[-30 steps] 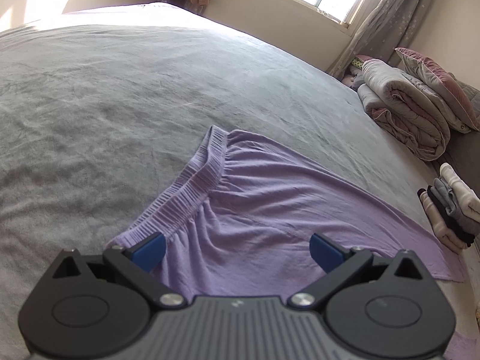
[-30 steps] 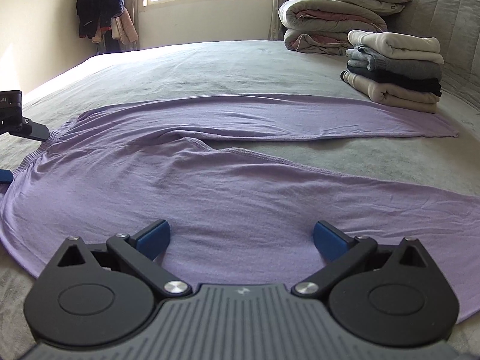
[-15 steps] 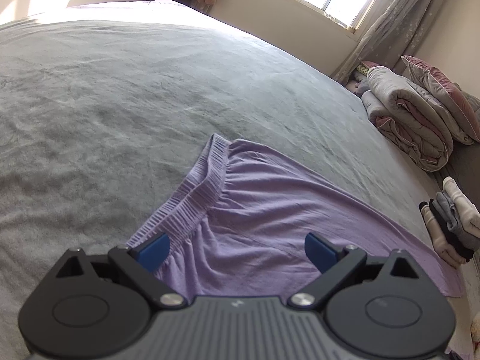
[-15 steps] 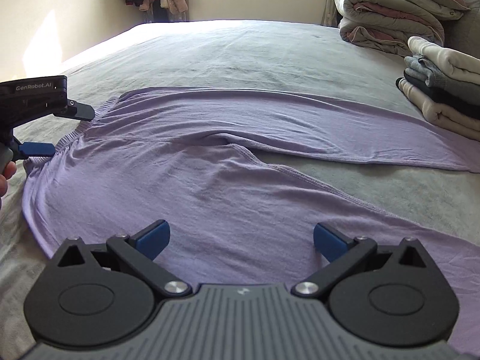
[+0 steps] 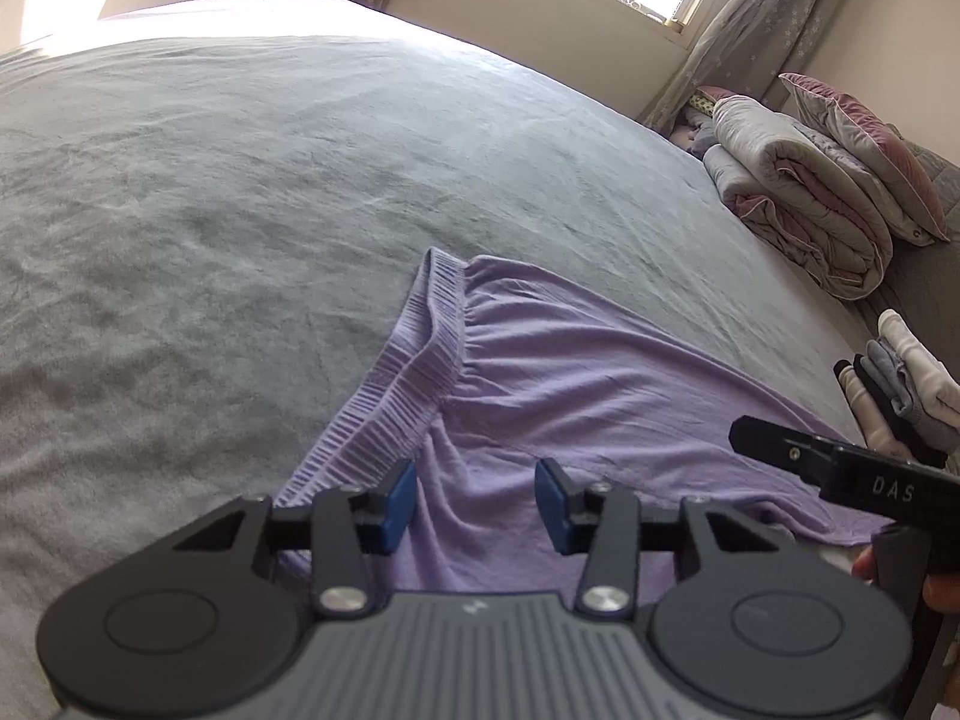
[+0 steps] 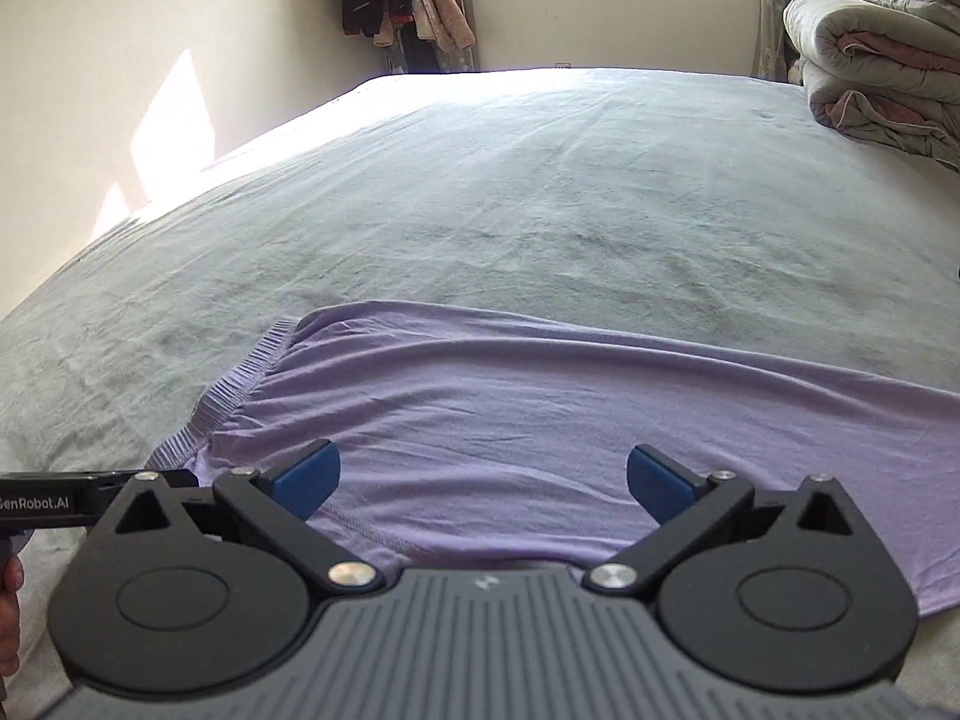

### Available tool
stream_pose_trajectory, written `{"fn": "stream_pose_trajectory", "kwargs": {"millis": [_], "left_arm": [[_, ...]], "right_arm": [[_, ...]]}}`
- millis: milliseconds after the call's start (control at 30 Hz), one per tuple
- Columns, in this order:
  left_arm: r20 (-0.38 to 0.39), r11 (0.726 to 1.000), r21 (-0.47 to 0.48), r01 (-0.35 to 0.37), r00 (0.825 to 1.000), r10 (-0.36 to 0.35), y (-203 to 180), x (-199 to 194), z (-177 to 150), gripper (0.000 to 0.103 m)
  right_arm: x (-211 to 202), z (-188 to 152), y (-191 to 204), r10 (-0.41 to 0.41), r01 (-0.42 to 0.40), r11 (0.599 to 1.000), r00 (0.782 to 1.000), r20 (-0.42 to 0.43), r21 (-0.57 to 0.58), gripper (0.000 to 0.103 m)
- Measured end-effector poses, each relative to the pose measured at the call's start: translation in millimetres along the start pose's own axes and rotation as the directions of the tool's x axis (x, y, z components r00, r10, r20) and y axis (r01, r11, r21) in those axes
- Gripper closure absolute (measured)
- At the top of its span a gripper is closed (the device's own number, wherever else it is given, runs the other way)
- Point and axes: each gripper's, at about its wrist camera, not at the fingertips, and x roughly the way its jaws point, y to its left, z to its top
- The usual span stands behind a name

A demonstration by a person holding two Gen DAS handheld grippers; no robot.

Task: Fold clothes
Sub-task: 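Grasp the lavender waistband with the left gripper while the right gripper grasps beside it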

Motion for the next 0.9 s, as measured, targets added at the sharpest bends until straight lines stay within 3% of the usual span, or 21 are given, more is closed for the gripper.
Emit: {"fn": "stream_pose_trajectory", "kwargs": {"millis": [333,467,600,700,833,900], "left_arm": [[-0.007,1.000,-0.031,-0.001,1.000,0.001,2.5,4.3,1.3,0.067],[0.009,1.000,-0.021,0.000,1.000,0.000,3.5,1.9,2.1,0.081],[0.033,0.998,-0.037,0.057,0.998,-0.056,7.7,1.3,5.3,0.089],[0.047,0.995,-0.032,0.091,0.995,-0.090,7.4,2.6,7.6,0.091],[-0.008,0.999,-0.049,0.023,1.000,-0.024,12.9,21.1,5.4,0.092],[-0.011,0.997,-0.077,0.018,1.000,-0.018,17.7,23.1,7.1,0.097]], "right_arm": [[54.6,34.5,-2.2,-0.025,0.022,0.993,0.999,-0.026,-0.113,0.000],[70.9,44.5,-4.3,-0.045,0.040,0.983,0.999,-0.023,-0.180,0.000],[83.5,52.9,-8.5,-0.072,0.061,0.966,0.997,-0.037,-0.250,0.000],[91.4,60.3,-16.6,-0.065,0.053,0.972,0.997,-0.044,-0.227,0.002],[111.4,62.6,-26.9,-0.056,0.033,0.986,0.989,-0.134,-0.162,0.008],[110.0,60.4,-27.7,-0.051,0.036,0.991,0.992,-0.119,-0.130,0.014]]}}
